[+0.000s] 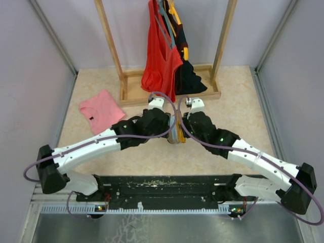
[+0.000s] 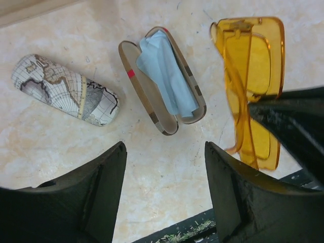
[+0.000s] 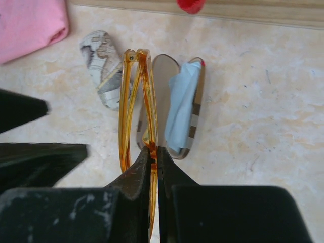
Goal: Organize the sunglasses
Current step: Fold the sunglasses at the center of the board, then place the sunglasses in the sunglasses case.
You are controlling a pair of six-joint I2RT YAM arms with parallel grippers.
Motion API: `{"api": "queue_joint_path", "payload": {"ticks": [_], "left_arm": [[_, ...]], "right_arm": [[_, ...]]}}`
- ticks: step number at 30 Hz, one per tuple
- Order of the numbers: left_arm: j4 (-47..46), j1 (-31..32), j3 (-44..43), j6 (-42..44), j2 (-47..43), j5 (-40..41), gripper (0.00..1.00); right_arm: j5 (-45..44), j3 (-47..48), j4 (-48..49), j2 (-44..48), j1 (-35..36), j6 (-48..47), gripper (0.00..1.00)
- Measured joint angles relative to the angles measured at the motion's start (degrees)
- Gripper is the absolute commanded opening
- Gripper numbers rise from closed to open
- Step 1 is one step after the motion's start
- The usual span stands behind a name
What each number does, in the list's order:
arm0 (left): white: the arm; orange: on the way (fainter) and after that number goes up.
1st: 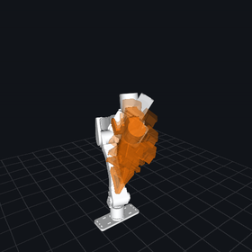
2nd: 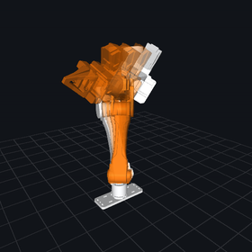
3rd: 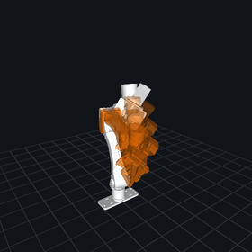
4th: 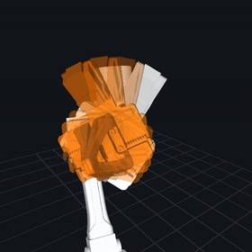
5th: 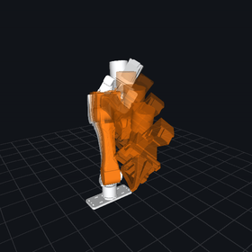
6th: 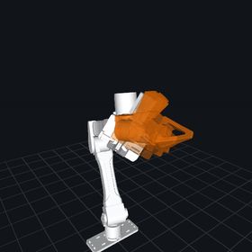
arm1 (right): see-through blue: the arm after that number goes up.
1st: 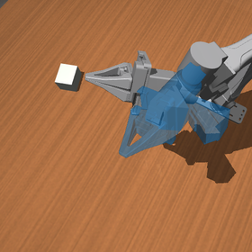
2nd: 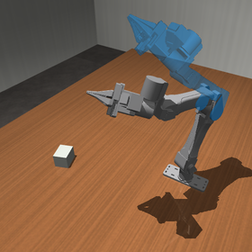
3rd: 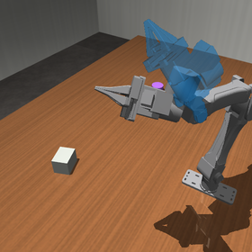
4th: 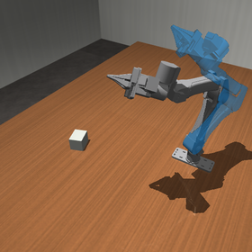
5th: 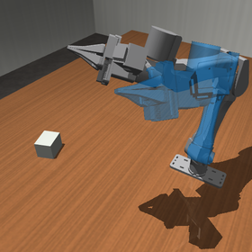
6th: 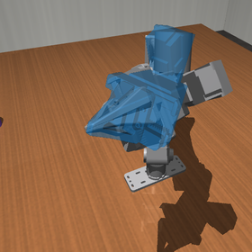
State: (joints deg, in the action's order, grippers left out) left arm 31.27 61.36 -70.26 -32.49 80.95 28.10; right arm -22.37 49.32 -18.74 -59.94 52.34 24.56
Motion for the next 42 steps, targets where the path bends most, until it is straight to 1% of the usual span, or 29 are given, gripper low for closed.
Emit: {"api": "queue_joint_path", "payload": {"ticks": [3, 5, 7, 10, 12, 15, 18, 27, 31, 35, 42], "left_arm": [[-1.7, -1.0, 2.6, 1.1, -4.5, 0.2, 0.71], [-3.4, -2.9, 5.1, 1.8, -7.9, -1.1, 0.71], [-5.9, -6.9, 8.0, 2.1, -10.7, -4.2, 0.71], [-10.5, -14.4, 14.7, 2.0, -13.9, -9.6, 0.71], [-12.2, -16.9, 18.1, 1.6, -14.8, -12.1, 0.73], [-15.6, -18.4, 22.9, 0.3, -15.3, -16.8, 0.74], [-18.8, -18.8, 26.0, -1.6, -15.3, -19.8, 0.74], [-27.9, -19.7, 31.3, -7.5, -13.4, -24.3, 0.76], [-32.2, -20.3, 31.3, -8.2, -9.9, -26.1, 0.76], [-35.3, -21.2, 30.7, -8.4, -5.3, -27.3, 0.75], [-37.7, -22.2, 28.7, -8.4, 0.3, -28.7, 0.74]], "right_arm": [[2.2, 0.3, -2.3, 0.2, -4.0, 0.0, 0.0], [4.2, 0.3, -3.6, 0.2, -7.3, 0.0, 0.0], [6.7, 0.3, -4.5, 0.2, -9.9, 0.0, 0.0], [11.0, 0.3, -5.3, 0.2, -13.2, -0.1, 0.0], [13.9, 0.3, -5.3, 0.1, -14.9, 0.0, 0.0], [17.8, 0.3, -5.0, -1.3, -17.0, 0.0, 0.0], [21.0, 0.3, -4.9, -3.7, -17.8, 0.2, 0.0], [27.8, 0.5, -3.1, -10.7, -18.0, 1.7, 0.0], [29.4, 2.4, -2.7, -14.4, -18.2, 1.6, 0.0], [30.9, 6.3, -1.6, -19.3, -18.7, 1.6, 0.0], [32.7, 11.2, -1.0, -26.8, -19.1, 0.7, 0.0]]}}
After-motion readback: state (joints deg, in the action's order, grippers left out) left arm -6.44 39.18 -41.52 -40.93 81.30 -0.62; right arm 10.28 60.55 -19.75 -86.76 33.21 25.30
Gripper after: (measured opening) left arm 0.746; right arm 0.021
